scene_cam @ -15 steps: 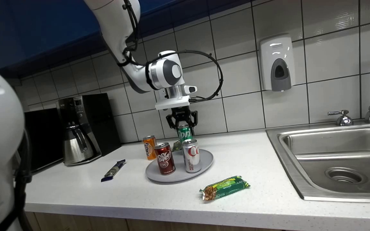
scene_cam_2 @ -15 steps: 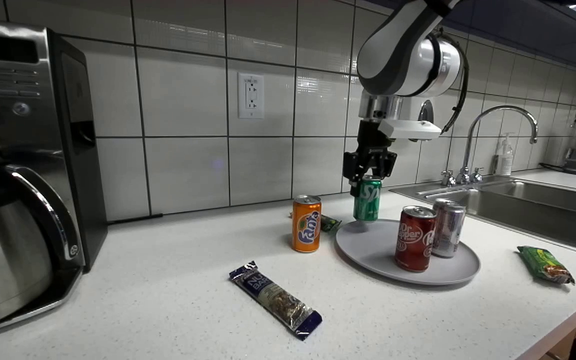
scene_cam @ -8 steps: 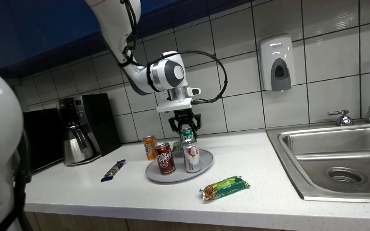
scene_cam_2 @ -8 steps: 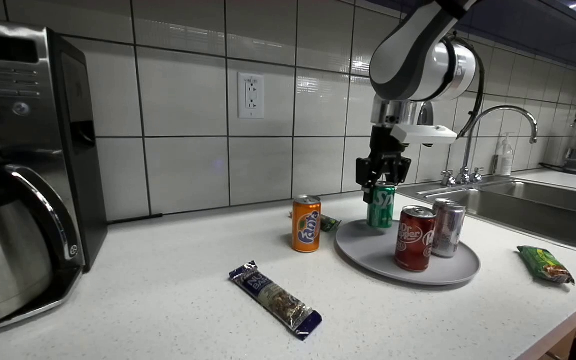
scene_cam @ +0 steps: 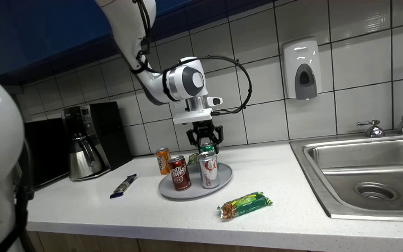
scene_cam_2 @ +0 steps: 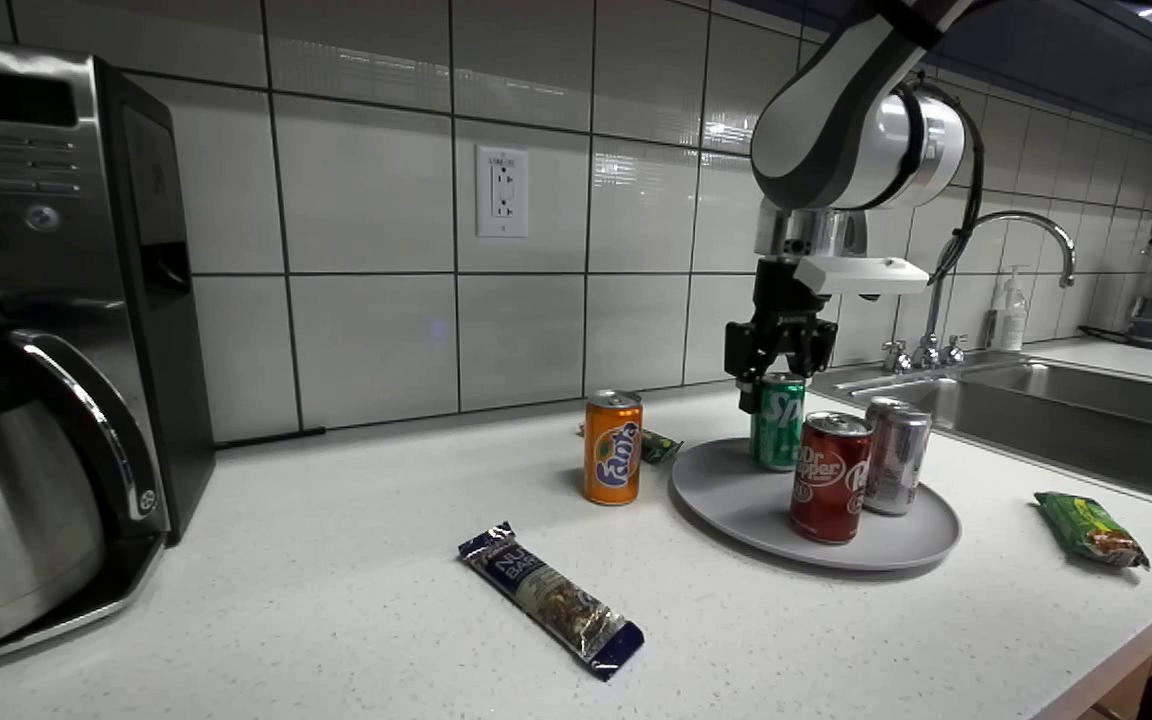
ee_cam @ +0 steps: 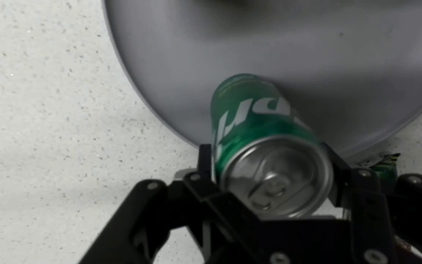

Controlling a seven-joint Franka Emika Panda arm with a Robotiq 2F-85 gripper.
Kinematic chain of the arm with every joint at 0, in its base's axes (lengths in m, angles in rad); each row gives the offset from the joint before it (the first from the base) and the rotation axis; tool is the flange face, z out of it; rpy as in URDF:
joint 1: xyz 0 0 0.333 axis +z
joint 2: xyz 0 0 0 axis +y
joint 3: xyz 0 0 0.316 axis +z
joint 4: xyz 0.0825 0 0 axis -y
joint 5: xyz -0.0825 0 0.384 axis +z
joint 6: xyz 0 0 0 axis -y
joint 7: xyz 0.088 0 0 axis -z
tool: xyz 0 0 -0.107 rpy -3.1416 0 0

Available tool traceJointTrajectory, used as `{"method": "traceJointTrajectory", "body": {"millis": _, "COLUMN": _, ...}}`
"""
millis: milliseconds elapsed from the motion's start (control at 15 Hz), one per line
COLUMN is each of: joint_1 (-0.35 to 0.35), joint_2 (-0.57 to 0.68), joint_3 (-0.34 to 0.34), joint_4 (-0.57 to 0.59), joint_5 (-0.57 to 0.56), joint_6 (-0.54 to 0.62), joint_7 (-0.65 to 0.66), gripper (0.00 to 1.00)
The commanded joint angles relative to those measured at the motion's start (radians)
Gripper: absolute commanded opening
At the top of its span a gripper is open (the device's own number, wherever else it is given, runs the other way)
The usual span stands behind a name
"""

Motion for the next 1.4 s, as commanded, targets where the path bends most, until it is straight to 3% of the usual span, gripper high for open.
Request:
{"method": "traceJointTrajectory", "body": {"millis": 0, "joint_1": -0.008, "joint_2": -0.031, "joint_3": 0.006, "joint_4": -0.018, "joint_5": -0.009, "joint_6": 0.000, "joint_7": 0.026, "gripper": 0.99}}
{"method": "traceJointTrajectory", "body": {"millis": 667, "joint_1": -0.002, "joint_2": -0.045, "joint_3": 0.012, "joint_4": 0.028, "joint_5": -0.032, "joint_6": -0.024, "joint_7": -0.004, "gripper": 1.00}}
{"method": "traceJointTrajectory", "body": {"millis": 1333, "joint_1": -0.024, "joint_2": -0.008, "joint_3": 0.038, "joint_4": 0.122, "joint_5": -0.019, "joint_6": -0.052, "joint_7": -0.163, "gripper": 1.00}}
